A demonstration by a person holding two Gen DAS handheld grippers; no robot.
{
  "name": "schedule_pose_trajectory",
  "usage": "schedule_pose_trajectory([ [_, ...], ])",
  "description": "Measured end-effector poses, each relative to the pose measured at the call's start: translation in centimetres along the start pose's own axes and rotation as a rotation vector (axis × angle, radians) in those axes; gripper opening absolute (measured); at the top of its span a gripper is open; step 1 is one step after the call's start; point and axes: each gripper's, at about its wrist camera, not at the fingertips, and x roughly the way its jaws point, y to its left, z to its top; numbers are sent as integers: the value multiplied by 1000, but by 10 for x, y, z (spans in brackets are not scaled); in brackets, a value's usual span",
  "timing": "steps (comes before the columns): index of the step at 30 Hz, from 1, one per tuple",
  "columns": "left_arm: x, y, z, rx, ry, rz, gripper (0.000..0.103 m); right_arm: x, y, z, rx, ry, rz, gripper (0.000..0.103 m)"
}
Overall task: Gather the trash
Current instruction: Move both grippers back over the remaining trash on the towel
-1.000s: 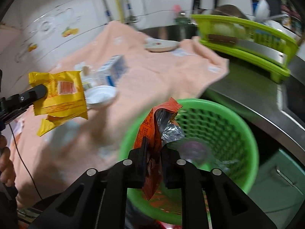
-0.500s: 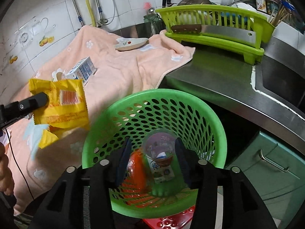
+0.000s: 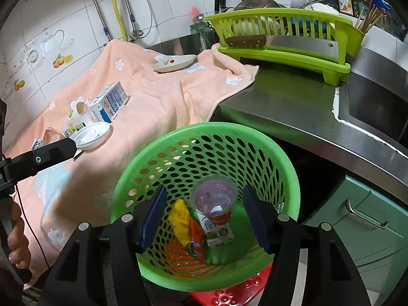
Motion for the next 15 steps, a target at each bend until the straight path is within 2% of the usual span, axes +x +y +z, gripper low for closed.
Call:
schedule_pose_trajectory([
  [6, -12, 10, 0, 1, -12, 66, 61, 4, 11, 4, -18, 4, 32, 65],
  [12, -38, 42, 6, -79, -50, 132, 62, 11, 36, 15, -69, 16, 92, 70],
  [15, -51, 61, 10, -126, -71, 175, 65, 17, 52, 22, -103, 26, 128, 70],
])
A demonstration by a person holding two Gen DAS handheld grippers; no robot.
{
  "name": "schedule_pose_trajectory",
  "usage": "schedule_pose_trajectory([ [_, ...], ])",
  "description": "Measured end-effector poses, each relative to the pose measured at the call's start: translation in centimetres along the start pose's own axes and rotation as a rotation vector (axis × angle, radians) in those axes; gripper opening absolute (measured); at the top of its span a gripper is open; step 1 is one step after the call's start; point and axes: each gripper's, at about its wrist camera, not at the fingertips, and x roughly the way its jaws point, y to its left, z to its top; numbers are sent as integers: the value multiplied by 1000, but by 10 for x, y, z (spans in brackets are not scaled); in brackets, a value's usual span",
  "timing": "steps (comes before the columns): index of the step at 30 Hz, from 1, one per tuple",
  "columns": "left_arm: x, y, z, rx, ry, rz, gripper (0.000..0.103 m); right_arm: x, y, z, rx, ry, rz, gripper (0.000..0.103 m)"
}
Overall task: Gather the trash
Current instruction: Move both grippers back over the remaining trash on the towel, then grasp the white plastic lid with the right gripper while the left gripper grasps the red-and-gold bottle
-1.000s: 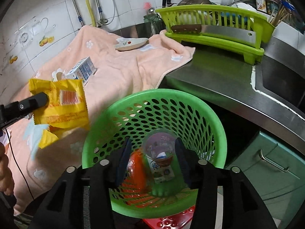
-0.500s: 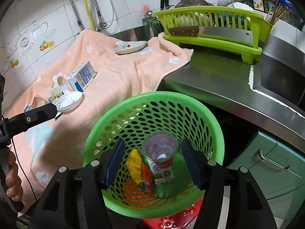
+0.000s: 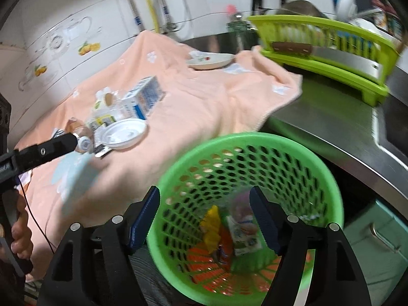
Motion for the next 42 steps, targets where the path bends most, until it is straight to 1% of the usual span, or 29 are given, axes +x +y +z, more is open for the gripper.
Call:
schedule_pose_trajectory([
  [4, -17, 35, 12, -69, -41, 75, 68, 12, 19, 14, -37, 18, 56, 71],
  [10, -34, 81, 27, -162, -73, 167, 74, 33, 54, 38, -124, 46, 136, 72],
  [15, -42, 113, 38, -242, -92, 228, 83, 54, 79, 53, -181, 76, 206, 80],
  [16, -43, 122, 40, -268, -96, 239, 85, 62, 85, 56, -194, 91, 230, 83],
  [19, -42, 141, 45, -327, -94, 254, 89, 77, 97, 62, -222, 115, 261, 89],
  [23, -36, 160, 49, -381, -85, 272, 90, 103, 109, 72, -254, 168, 318, 91],
  [25, -32, 167, 50, -396, -78, 281, 90, 114, 113, 75, -274, 182, 316, 91],
  [30, -20, 180, 54, -414, -65, 299, 91, 140, 115, 84, -305, 221, 330, 92],
  [32, -16, 184, 56, -418, -59, 295, 91, 150, 114, 86, -309, 234, 342, 92],
  [37, -3, 193, 63, -418, -37, 311, 92, 169, 106, 89, -277, 272, 389, 92],
  [42, 6, 200, 68, -441, -22, 322, 92, 168, 106, 90, -283, 261, 415, 93],
])
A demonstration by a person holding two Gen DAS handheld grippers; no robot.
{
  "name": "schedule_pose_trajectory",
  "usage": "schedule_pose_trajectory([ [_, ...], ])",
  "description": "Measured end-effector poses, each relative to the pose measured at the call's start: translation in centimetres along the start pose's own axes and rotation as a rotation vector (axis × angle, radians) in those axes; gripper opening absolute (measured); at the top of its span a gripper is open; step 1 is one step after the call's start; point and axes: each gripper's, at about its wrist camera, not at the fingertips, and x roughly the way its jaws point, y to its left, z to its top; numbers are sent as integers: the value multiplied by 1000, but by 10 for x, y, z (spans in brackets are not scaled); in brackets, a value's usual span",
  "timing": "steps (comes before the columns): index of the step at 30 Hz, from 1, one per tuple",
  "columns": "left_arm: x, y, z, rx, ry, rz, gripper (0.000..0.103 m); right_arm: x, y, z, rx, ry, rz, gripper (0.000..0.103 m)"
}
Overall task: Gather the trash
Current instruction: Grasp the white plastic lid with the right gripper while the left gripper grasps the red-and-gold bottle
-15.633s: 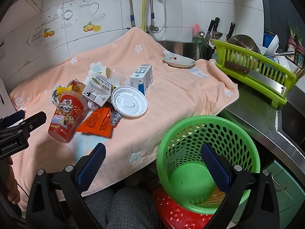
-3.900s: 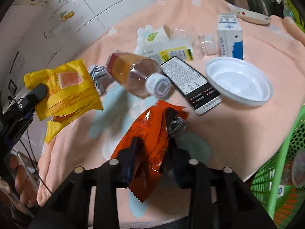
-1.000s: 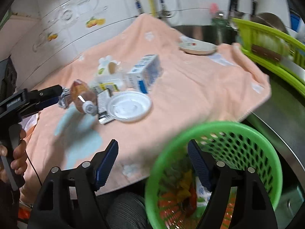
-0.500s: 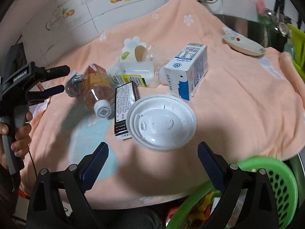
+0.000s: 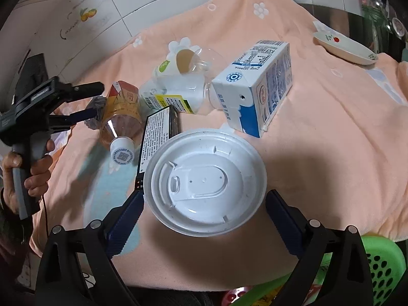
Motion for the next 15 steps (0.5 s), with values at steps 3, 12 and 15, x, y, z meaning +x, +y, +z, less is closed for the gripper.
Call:
schedule_pose_trajectory([
  [3, 7, 1, 3, -29, 15, 2, 92, -6, 0, -2, 11, -22, 9, 93],
  [12, 21, 2, 9, -54, 19, 45, 93, -14, -13, -4, 69, -36, 7, 88],
  [15, 24, 4, 10, -54, 26, 56, 93, -11, -7, -3, 27, -25, -7, 89],
])
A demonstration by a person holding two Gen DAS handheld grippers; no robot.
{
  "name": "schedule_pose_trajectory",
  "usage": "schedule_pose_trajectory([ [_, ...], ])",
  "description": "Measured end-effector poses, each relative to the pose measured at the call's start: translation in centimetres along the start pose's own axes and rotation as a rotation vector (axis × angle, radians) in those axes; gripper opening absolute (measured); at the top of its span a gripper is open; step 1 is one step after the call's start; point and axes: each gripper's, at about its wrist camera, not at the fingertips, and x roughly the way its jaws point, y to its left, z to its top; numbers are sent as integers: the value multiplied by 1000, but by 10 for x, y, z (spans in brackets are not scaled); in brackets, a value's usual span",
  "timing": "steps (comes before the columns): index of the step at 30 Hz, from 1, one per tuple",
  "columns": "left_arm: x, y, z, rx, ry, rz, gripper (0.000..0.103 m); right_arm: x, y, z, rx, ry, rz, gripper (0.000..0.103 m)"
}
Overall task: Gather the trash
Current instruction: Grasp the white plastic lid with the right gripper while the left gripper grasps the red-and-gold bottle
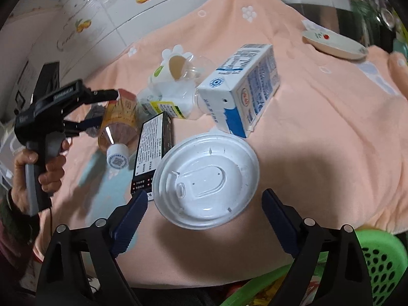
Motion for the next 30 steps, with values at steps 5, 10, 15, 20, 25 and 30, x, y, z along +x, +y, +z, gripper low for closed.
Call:
schedule_pose_trajectory([
  [5, 6, 5, 0, -14, 21, 10, 93, 8, 7, 3, -68, 8, -31, 92],
  [10, 17, 4, 0, -25, 52, 25, 93, 18, 14, 5, -138, 28, -76, 93],
  [15, 27, 0, -1, -23, 67, 62, 93, 23, 18, 5, -187, 12, -120, 93],
  [20, 33, 1, -3, -77, 77, 79, 93, 23, 18, 4, -184, -9, -135, 89],
  [25, 33, -1, -6, -88, 68, 66, 86, 17, 20, 1, -174, -32, -135, 89],
  [30, 21, 0, -11, -77, 51, 34, 80, 1, 25, -5, -157, -66, -121, 89],
])
